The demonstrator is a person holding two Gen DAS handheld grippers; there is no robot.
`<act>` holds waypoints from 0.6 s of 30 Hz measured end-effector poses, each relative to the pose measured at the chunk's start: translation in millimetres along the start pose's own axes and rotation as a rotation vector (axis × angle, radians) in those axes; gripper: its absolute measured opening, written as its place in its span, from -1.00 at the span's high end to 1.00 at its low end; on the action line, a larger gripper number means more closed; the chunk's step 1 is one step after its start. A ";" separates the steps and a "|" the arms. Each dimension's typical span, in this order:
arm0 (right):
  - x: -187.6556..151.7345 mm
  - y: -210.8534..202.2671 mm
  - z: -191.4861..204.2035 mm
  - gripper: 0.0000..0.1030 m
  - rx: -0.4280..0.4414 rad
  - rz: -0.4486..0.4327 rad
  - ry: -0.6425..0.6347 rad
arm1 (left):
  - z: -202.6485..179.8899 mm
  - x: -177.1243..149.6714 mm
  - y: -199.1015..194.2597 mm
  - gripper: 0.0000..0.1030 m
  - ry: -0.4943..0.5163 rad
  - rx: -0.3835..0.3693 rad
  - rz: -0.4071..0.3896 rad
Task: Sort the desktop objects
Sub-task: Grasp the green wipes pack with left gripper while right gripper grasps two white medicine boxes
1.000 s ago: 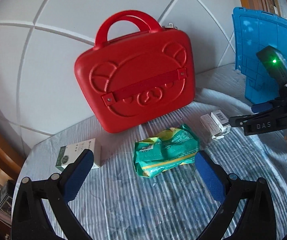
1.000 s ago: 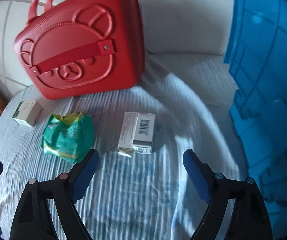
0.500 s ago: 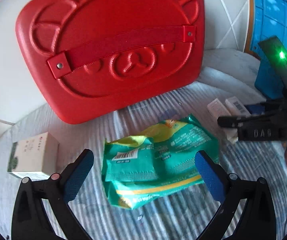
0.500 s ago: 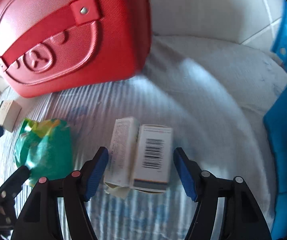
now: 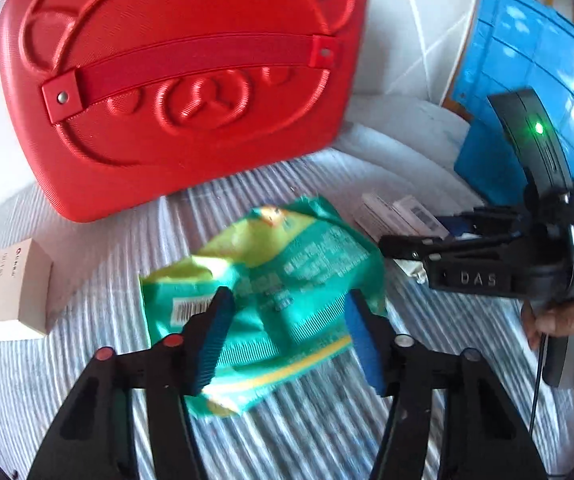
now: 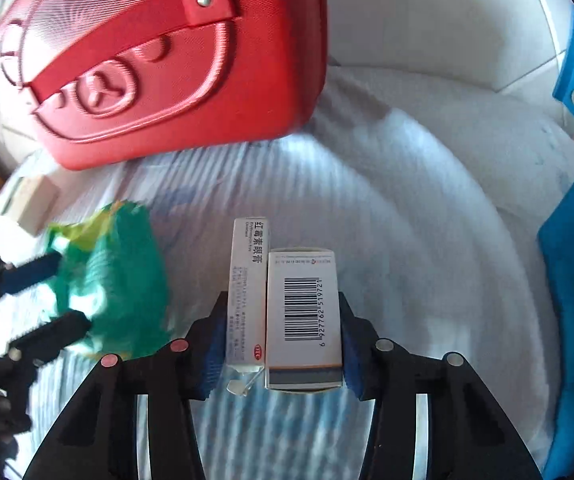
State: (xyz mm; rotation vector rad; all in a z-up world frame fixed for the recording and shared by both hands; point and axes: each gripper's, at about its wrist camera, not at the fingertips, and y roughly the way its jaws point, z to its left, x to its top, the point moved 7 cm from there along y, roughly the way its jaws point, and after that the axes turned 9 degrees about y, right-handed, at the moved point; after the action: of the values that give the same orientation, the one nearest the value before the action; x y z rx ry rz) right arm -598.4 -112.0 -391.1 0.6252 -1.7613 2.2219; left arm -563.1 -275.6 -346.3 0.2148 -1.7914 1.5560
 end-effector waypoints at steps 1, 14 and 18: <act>-5.1 -4.6 1.4 0.09 0.001 -0.004 -0.009 | -3.9 -3.7 -3.7 0.08 0.012 0.000 0.005; -18.2 -18.9 11.4 0.09 0.013 0.011 -0.011 | 4.7 -24.5 -30.6 0.12 0.154 -0.091 0.054; -12.8 -14.4 13.6 0.08 0.014 0.012 -0.017 | 7.7 -23.2 -22.3 0.05 0.226 -0.112 0.089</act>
State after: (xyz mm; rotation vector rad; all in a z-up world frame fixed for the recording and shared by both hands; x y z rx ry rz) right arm -578.3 -120.5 -382.1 0.6397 -1.7637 2.2445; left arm -537.1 -296.0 -343.0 -0.0922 -1.7212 1.4715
